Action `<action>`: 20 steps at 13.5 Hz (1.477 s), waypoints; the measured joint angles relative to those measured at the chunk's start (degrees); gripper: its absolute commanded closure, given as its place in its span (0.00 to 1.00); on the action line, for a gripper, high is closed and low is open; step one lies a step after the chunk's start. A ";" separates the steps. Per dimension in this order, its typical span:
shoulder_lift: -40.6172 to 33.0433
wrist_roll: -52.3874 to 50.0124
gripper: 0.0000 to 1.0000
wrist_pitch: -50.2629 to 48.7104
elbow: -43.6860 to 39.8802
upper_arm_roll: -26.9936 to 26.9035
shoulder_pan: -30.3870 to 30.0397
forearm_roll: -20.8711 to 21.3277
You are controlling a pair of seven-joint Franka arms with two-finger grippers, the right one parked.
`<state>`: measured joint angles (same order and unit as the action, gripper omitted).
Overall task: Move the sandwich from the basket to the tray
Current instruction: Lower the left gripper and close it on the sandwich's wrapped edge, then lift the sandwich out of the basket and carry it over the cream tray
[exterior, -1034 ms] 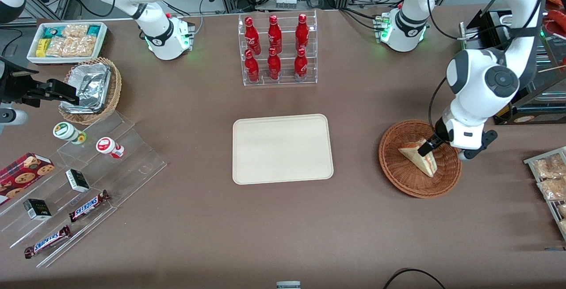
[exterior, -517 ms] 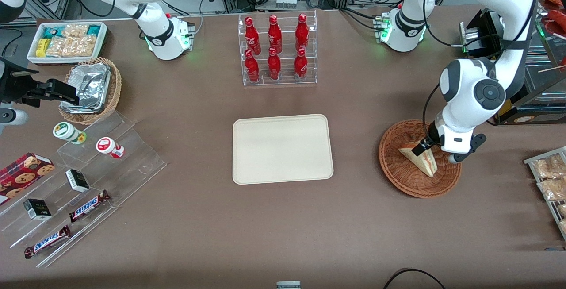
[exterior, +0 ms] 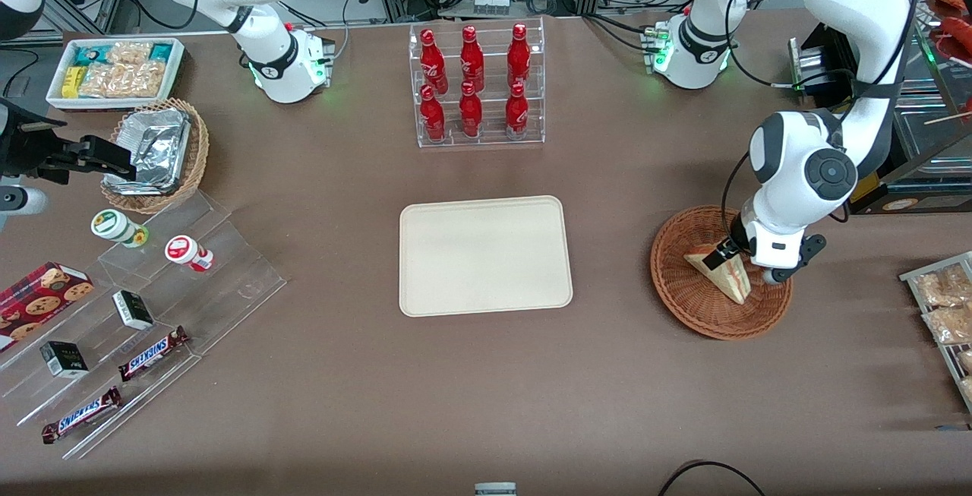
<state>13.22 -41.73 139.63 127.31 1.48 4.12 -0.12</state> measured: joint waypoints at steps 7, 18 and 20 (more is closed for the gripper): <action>1.23 -0.50 1.00 0.71 -0.03 -0.20 -0.03 0.00; -4.46 -0.72 1.00 -21.68 -15.18 0.45 4.33 5.30; -4.46 -1.11 1.00 -28.58 -22.21 0.62 7.09 5.28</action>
<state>8.76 -42.84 111.05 105.09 2.11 11.21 5.16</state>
